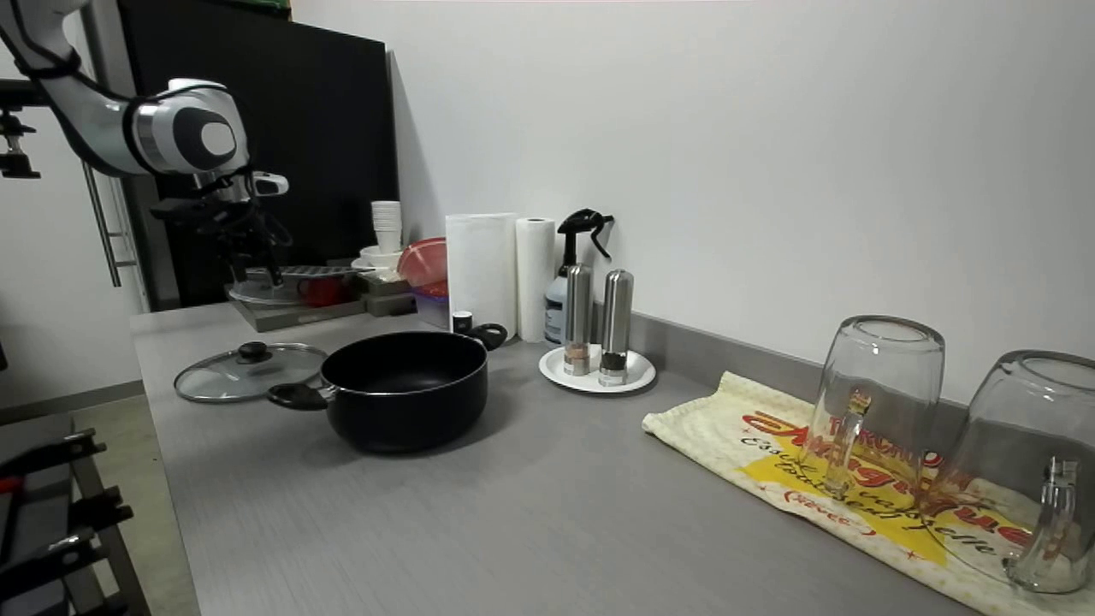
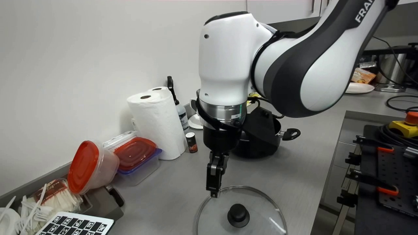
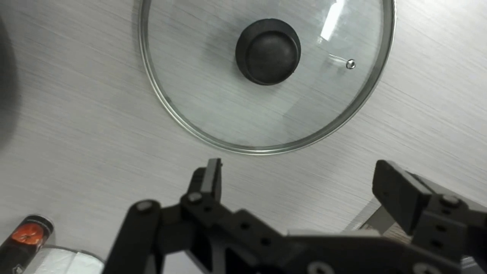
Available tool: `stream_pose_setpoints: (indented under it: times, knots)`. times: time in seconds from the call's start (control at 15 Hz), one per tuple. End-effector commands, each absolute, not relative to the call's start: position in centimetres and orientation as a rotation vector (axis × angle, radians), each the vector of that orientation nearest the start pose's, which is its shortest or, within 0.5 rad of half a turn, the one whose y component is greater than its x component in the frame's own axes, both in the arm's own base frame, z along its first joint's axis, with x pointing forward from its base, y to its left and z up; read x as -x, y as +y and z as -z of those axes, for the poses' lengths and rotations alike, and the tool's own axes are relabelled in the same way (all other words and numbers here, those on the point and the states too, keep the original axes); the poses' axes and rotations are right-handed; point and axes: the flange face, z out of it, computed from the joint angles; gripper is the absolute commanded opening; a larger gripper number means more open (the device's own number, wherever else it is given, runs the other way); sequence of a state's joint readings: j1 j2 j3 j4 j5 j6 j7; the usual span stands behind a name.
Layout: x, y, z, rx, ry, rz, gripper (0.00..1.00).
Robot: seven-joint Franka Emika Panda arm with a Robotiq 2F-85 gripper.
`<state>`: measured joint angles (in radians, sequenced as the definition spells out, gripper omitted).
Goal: Cover the pot with the clear lid
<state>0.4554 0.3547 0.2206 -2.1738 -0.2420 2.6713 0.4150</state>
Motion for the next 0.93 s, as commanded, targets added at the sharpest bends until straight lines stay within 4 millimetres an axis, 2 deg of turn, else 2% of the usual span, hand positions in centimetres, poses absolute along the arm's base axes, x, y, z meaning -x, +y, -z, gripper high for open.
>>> stream_pose_setpoints:
  times: [0.0,0.87]
  knots:
    - [-44.7,36.9,-23.6,3.035,-0.656,0.217,1.0]
    - [-41.8,37.4,-19.3,3.062,-0.682,0.09,1.0]
